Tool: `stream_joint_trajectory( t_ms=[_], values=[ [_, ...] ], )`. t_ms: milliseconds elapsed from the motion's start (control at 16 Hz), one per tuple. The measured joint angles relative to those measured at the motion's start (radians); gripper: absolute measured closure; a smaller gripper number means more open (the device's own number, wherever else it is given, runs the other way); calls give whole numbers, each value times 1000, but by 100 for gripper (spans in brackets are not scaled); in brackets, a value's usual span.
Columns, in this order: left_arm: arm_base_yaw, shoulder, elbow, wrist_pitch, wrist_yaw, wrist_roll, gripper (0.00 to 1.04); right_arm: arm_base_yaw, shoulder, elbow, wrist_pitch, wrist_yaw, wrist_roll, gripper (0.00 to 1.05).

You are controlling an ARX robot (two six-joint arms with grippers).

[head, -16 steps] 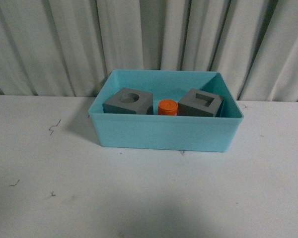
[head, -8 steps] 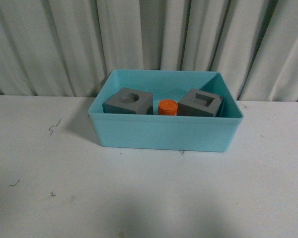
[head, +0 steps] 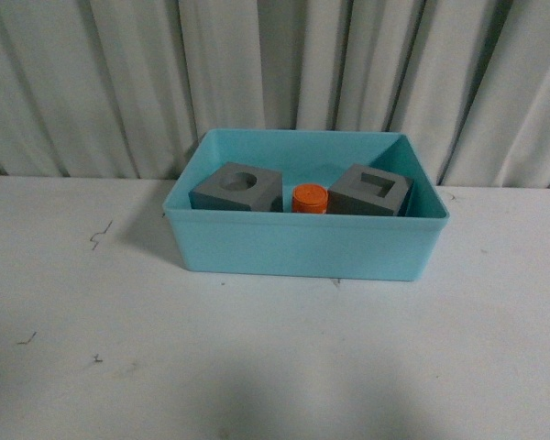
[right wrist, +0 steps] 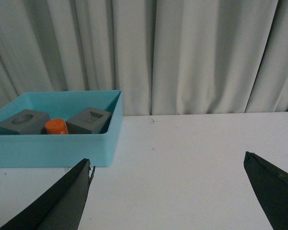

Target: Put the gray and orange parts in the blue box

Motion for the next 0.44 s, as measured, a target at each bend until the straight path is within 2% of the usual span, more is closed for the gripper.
stream_joint_trajectory(
  t_ms=[437],
  values=[
    [0, 0, 0, 0, 0, 0, 7, 0, 0, 0, 0, 0, 0, 6]
  ],
)
